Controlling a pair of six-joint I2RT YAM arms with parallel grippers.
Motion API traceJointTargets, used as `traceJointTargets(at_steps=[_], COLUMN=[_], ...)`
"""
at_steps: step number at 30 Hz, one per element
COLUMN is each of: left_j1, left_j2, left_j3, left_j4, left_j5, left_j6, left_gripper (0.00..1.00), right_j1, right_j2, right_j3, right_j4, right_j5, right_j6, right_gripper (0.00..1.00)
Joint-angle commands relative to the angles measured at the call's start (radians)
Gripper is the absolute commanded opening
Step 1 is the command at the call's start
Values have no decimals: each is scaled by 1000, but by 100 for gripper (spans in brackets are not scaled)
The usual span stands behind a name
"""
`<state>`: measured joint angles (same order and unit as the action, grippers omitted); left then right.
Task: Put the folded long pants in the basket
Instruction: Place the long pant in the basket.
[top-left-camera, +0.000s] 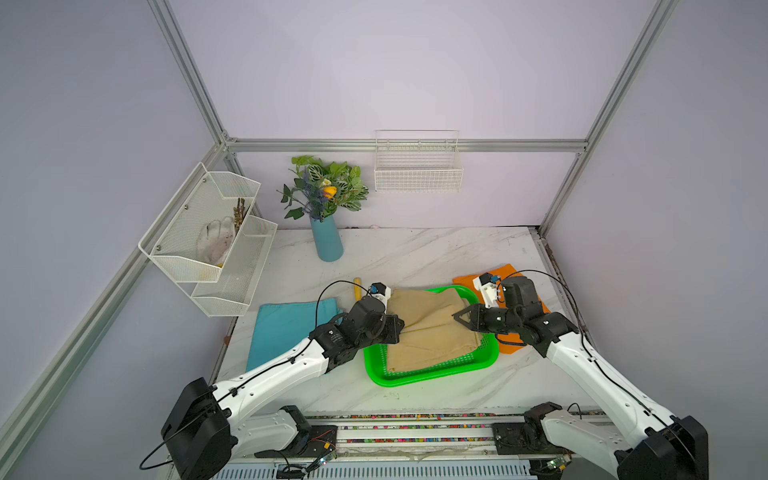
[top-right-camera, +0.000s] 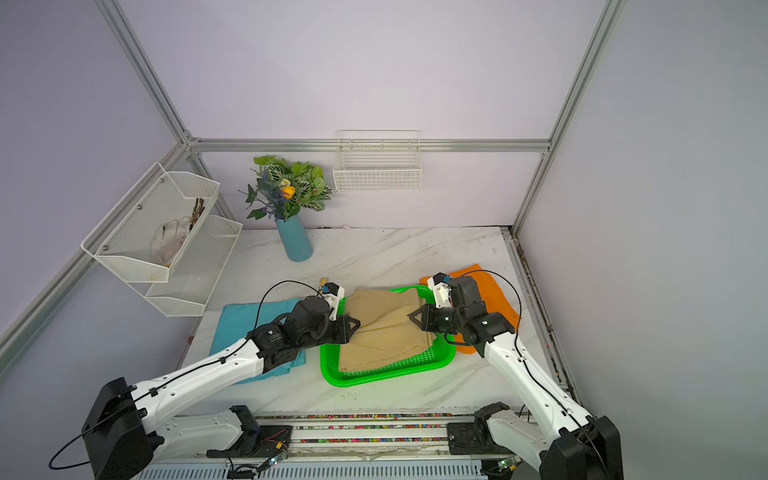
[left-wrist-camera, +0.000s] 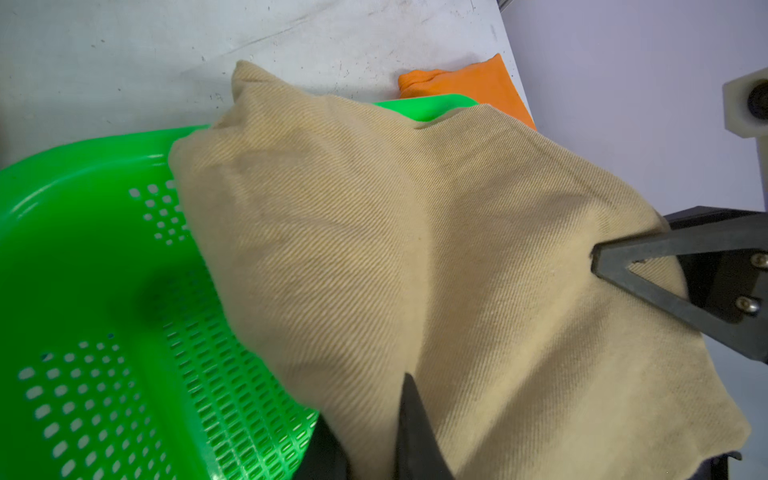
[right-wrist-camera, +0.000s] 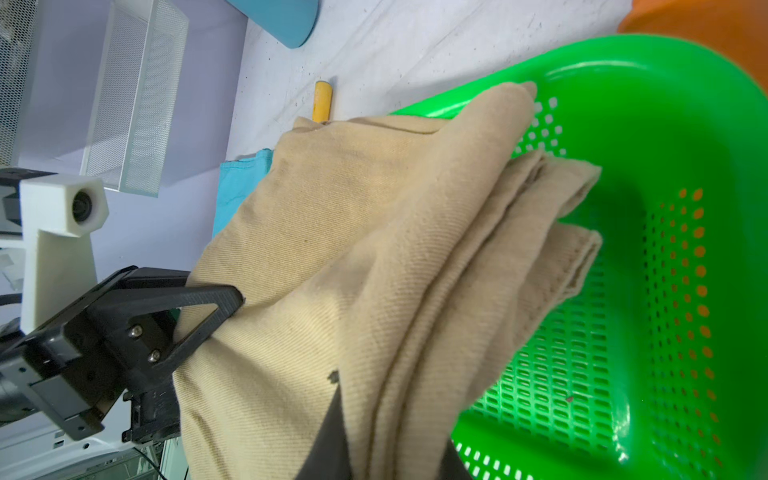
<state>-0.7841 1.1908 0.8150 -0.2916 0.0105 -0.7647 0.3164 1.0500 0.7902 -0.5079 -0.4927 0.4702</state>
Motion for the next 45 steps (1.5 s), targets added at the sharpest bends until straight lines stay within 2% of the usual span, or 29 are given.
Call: traceJointTargets(at_steps=[1, 8, 12, 21, 25, 27, 28, 30, 32, 35, 37, 40, 43, 45], left_j1=[12, 13, 17, 18, 19, 19, 19, 19, 20, 19, 19, 19, 20, 24], left_j2=[-7, 147, 258, 395, 452, 469, 473, 473, 461, 432, 411, 364, 299, 241], left_j3=[14, 157, 227, 208, 254, 286, 299, 339, 372, 412, 423, 443, 463, 454], left_j4=[-56, -282, -416, -475, -503, -519, -523, -537, -546, -546, -547, -547, -536, -499], left_j5=[-86, -132, -91, -15, -4, -15, -23, -47, -78, -99, -112, -142, -186, -216], left_j6=[1, -17, 43, 44, 69, 83, 93, 107, 118, 140, 148, 154, 155, 148], left_gripper=[0, 0, 0, 0, 1, 14, 24, 51, 73, 99, 100, 100, 100, 100], right_j1=[-14, -13, -13, -8, -3, -3, -3, -2, -3, -2, 2, 26, 78, 127], right_j2=[-17, 109, 169, 249, 266, 255, 245, 212, 180, 134, 123, 128, 147, 176], right_j3=[-46, -101, -86, -116, -120, -109, -96, -54, -4, 88, 138, 176, 153, 119], right_j4=[113, 222, 217, 204, 181, 155, 138, 85, 33, -42, -69, -77, -14, 54], right_j5=[62, 104, 159, 256, 290, 311, 326, 369, 400, 419, 403, 347, 291, 283], right_j6=[8, -19, -53, -88, -96, -99, -100, -107, -117, -125, -122, -92, -30, 17], right_gripper=[0, 0, 0, 0, 20, 29, 33, 44, 53, 54, 53, 45, 35, 32])
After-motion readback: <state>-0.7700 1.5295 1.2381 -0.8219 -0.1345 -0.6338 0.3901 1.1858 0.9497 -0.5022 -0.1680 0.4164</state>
